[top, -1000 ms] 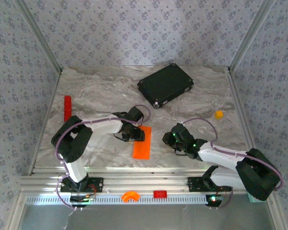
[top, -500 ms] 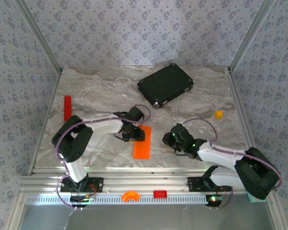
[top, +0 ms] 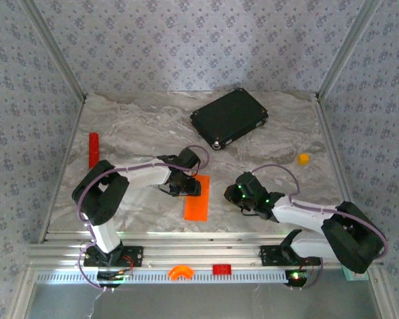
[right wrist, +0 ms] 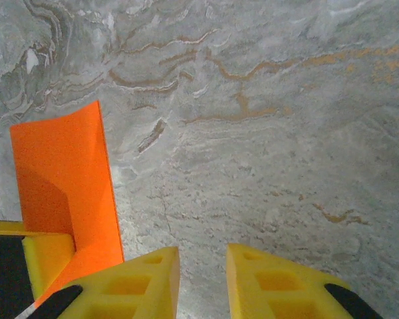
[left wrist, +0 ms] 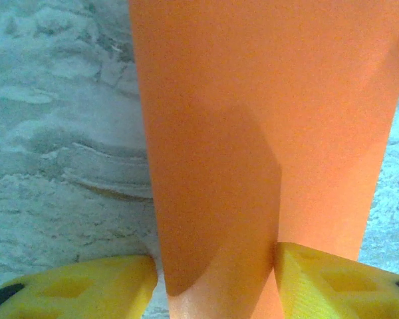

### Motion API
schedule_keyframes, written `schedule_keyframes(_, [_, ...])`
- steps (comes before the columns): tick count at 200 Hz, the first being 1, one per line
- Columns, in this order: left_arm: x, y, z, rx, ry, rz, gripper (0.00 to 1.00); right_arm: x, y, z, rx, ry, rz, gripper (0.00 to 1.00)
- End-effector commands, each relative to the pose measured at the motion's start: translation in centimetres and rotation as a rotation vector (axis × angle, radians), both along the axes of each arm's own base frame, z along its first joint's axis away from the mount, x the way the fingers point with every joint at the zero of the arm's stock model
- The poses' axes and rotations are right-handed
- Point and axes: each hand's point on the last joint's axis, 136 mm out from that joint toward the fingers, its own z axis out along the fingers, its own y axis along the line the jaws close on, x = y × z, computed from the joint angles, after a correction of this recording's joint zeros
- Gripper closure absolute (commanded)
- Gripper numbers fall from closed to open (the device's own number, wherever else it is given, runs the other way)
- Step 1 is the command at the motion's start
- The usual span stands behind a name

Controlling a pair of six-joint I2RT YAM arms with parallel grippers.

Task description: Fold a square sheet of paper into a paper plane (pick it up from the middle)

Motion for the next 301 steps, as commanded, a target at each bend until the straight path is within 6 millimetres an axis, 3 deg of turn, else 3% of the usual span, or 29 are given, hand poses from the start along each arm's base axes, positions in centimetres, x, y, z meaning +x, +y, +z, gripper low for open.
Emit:
schedule_keyframes(1, [-1.1, 1.8, -6.6, 0.119, 0.036, -0.038, 0.43, 0.6, 1.6, 1.1, 0.041, -0.028, 0.045, 0.73])
schedule_keyframes(31, [-1.1, 1.9, -6.7, 0.121, 0.037, -0.031, 0.43, 0.8, 4.1, 1.7, 0.074, -0.04, 0.138, 0.75])
schedule_keyframes(91, [-1.1, 1.9, -6.7, 0.122, 0.038, -0.03, 0.43, 1.2, 8.9, 1.1, 0.117, -0.015, 0.24, 0.93])
schedule_keyframes(164, [-1.3, 2.0, -6.8, 0.126, 0.042, -0.028, 0.43, 1.0, 10.8, -0.3, 0.11, 0.038, 0.281, 1.0])
schedule_keyframes(209, [-1.3, 2.0, -6.8, 0.126, 0.042, -0.027, 0.43, 0.6, 11.0, -1.2, 0.096, 0.064, 0.287, 1.0])
schedule_keyframes(301, [-1.3, 1.3, -6.3, 0.112, 0.035, -0.035, 0.43, -2.1, 7.2, -6.4, -0.032, 0.216, 0.238, 1.0])
